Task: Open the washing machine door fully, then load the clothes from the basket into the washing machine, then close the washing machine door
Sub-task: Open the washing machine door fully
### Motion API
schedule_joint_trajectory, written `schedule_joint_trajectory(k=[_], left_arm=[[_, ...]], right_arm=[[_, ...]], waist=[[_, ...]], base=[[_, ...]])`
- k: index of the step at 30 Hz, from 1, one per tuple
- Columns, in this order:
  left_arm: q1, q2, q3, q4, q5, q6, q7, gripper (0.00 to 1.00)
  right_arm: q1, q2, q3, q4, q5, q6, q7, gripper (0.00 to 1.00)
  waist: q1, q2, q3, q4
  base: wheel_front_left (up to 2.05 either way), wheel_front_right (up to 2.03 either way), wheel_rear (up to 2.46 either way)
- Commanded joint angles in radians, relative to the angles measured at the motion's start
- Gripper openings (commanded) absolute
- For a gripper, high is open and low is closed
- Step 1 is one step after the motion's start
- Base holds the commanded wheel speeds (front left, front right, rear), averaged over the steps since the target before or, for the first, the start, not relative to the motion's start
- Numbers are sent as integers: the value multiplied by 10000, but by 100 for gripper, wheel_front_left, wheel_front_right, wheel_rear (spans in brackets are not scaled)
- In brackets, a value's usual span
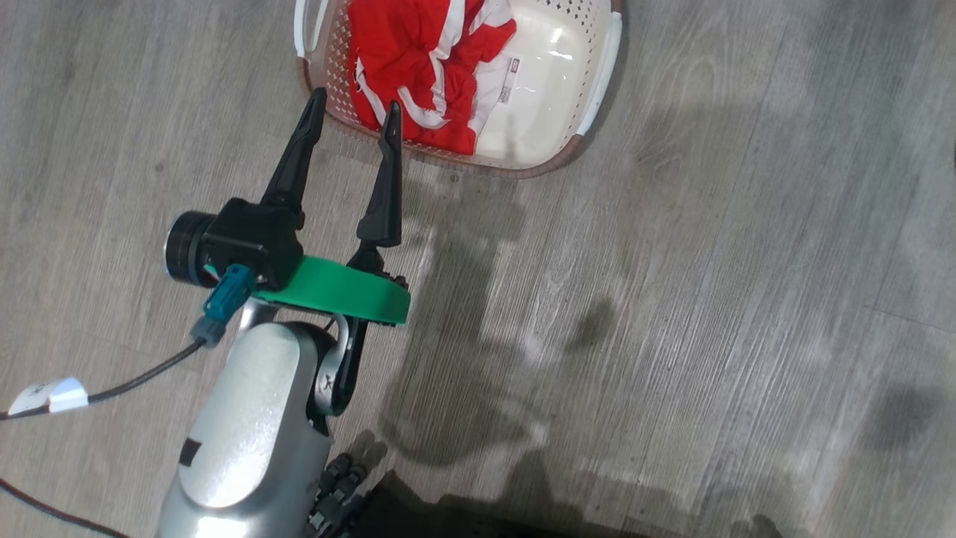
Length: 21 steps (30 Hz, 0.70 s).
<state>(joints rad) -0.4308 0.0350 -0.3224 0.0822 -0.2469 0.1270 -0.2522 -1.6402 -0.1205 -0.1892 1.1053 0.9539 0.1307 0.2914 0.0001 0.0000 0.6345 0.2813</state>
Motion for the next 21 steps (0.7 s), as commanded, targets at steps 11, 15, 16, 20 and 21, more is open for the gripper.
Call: schedule_joint_trajectory(k=[11,15,16,20,21], left_arm=[[-58,152,177,-341,-152,167,-95,100],[-42,152,175,-285,-178,181,-95,100],[-28,152,172,-276,-191,188,-95,100],[76,152,138,-210,-212,197,-95,100],[112,152,137,-198,-204,197,-95,100]], right_arm=[[-664,287,158,85,480,0,1075,0],[-421,230,192,264,636,0,1530,0],[-345,221,209,288,676,0,1665,0],[26,163,190,326,943,0,2235,0],[154,141,207,321,984,0,2355,0]], waist=[[-1,0,-45,72],[-1,0,-215,71],[-1,0,-273,77],[-1,0,-554,123],[-1,0,-643,140]], base=[[0,0,0],[0,0,0],[0,0,0],[0,0,0],[0,0,0]])
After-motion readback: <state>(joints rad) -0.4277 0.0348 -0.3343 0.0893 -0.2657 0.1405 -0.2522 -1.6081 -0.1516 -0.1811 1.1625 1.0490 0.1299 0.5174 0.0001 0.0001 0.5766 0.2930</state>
